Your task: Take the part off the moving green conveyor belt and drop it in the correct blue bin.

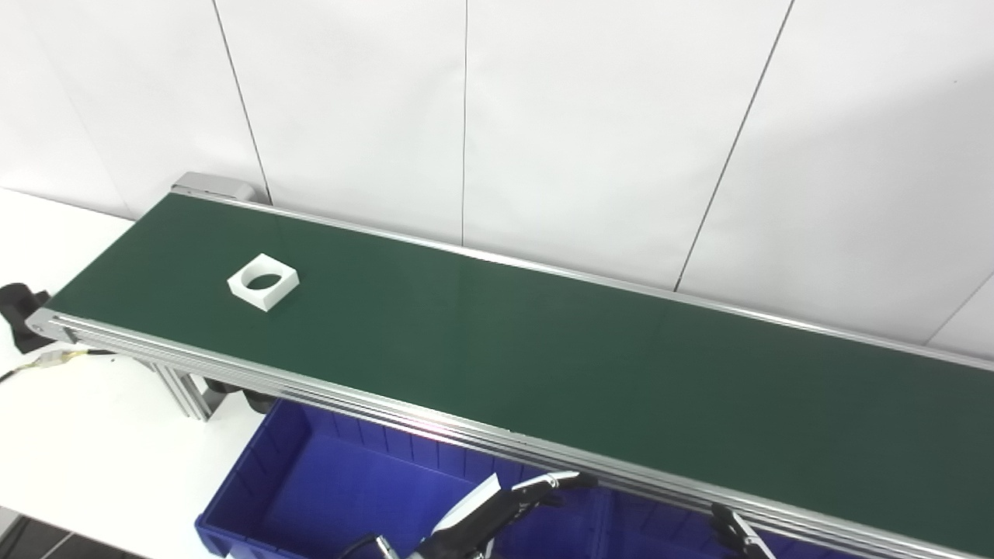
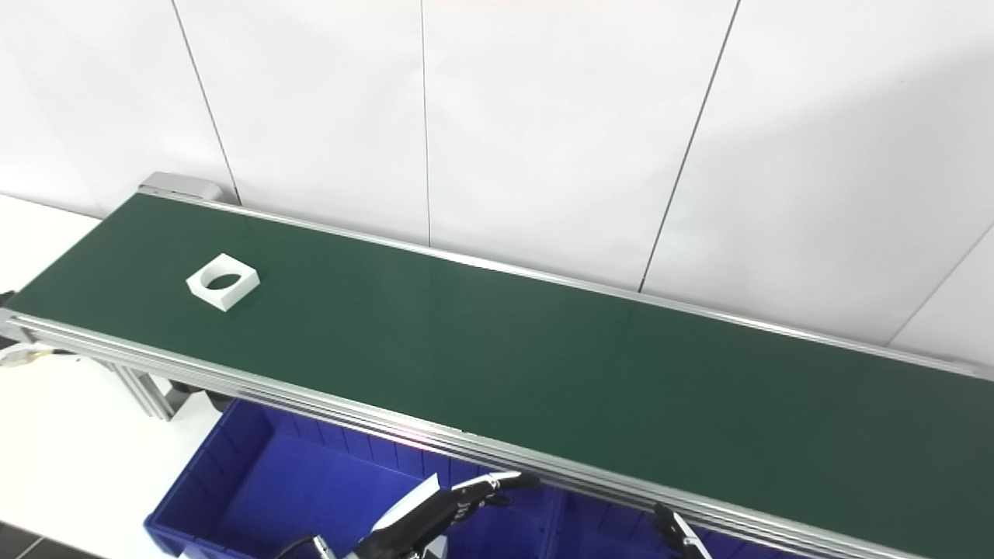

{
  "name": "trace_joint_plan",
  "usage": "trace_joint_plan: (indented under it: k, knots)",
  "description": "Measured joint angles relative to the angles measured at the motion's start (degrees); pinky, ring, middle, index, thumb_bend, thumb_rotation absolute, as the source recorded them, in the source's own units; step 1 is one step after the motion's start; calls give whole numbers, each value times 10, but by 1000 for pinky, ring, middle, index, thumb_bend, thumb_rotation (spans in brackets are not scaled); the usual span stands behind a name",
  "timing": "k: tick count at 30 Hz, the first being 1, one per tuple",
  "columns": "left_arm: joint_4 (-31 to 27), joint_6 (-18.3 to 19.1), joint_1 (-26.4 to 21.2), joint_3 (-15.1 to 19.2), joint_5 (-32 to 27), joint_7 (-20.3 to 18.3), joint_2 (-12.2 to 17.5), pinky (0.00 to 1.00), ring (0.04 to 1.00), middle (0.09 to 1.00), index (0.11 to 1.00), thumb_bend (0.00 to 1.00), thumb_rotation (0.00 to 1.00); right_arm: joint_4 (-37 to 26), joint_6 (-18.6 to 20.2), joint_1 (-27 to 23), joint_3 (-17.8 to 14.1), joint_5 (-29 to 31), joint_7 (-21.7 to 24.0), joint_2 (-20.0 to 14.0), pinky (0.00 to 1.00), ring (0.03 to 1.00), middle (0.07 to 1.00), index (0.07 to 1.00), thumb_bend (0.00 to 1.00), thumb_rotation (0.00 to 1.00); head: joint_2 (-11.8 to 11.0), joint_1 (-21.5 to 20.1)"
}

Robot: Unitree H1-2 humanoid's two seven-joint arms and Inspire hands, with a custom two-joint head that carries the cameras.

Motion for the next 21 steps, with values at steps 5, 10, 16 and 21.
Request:
trace_joint_plan:
  k: [5,10,16,21]
  knots:
    - [-33,-2,5,-15,12,38,6,812,867,890,858,960,324,3,-6,-1,0,-1,-1,1,864,908,908,950,958,178,0,-3]
    - [-65,-3,6,-22,13,61,13,799,857,888,864,951,304,6,-10,-2,0,-1,-1,2,855,910,908,951,960,212,0,-1]
    - [-91,-4,-5,-8,17,70,12,797,853,888,865,961,298,6,-10,-4,0,-3,-1,4,801,888,899,945,976,246,0,-1]
    - [-98,-1,-15,14,29,70,11,800,863,902,877,962,339,6,-10,-4,0,-3,-1,4,827,902,908,948,972,261,-1,0]
